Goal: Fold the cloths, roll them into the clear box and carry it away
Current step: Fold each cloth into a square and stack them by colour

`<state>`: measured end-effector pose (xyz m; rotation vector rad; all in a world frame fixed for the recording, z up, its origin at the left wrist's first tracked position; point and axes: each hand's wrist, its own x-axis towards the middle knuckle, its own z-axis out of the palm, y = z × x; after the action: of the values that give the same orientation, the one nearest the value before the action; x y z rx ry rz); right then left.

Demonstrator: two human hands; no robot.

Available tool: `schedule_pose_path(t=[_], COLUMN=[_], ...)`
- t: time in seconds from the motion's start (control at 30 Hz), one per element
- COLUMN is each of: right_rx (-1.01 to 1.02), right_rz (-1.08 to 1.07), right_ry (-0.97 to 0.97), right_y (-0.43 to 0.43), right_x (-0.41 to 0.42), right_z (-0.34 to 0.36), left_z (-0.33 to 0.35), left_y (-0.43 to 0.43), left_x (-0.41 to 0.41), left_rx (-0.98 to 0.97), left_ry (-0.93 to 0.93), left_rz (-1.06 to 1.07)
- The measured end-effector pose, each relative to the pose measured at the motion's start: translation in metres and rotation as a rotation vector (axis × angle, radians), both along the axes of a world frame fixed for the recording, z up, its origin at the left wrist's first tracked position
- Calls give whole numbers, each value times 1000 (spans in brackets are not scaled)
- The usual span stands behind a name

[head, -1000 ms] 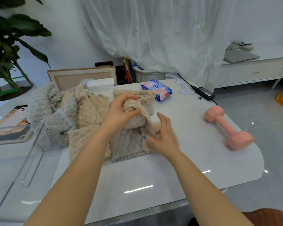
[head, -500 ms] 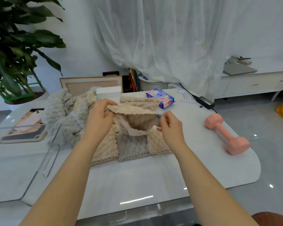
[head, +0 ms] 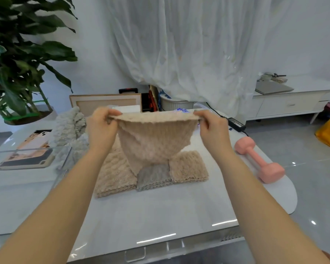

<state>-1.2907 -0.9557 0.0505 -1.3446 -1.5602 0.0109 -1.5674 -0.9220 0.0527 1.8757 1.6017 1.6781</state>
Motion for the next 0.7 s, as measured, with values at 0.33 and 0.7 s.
schedule_pose_path(t=[0.33, 0.7], right_rx=[-534, -1368], right_rz=[104, 432], right_ry=[6, -83], right_y=[-116, -131], right_x=[50, 62], right_z=[-95, -117], left_z=[-112, -132], left_y=[-111, -140], left_x=[-22, -39], left_rx=[-255, -1136], left_ry=[246, 283], left_rz=[-410, -679])
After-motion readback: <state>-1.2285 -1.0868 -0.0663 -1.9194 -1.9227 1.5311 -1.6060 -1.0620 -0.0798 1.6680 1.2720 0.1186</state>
